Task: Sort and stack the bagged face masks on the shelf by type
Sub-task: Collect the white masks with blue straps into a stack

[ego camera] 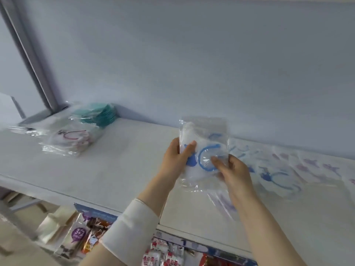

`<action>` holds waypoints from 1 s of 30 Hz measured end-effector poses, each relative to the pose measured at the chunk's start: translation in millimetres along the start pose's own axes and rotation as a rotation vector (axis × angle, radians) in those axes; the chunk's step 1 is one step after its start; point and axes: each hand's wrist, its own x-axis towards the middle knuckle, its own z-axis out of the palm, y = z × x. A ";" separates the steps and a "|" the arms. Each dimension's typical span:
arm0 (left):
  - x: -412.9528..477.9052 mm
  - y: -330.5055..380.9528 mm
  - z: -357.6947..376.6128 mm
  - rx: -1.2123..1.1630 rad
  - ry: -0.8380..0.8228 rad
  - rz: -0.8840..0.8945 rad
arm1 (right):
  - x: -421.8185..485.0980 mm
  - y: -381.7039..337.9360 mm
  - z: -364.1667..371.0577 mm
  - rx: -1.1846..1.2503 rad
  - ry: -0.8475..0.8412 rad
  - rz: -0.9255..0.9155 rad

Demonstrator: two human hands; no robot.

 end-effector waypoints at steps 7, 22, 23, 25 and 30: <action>90.7 0.1 -167.4 0.157 0.046 -0.015 | 35.4 8.5 181.0 0.146 -0.030 0.113; 183.7 -21.2 -273.7 0.387 -0.071 -0.120 | 103.0 35.6 297.5 0.048 0.190 0.303; 191.6 -20.3 -276.0 0.439 -0.071 -0.097 | 109.3 36.1 302.8 0.010 0.209 0.302; 207.6 -11.8 -279.1 0.584 -0.095 -0.064 | 126.2 34.4 312.2 -0.071 0.238 0.303; 246.9 -3.5 -282.1 0.902 -0.176 -0.058 | 161.9 34.3 329.6 -0.435 0.288 0.303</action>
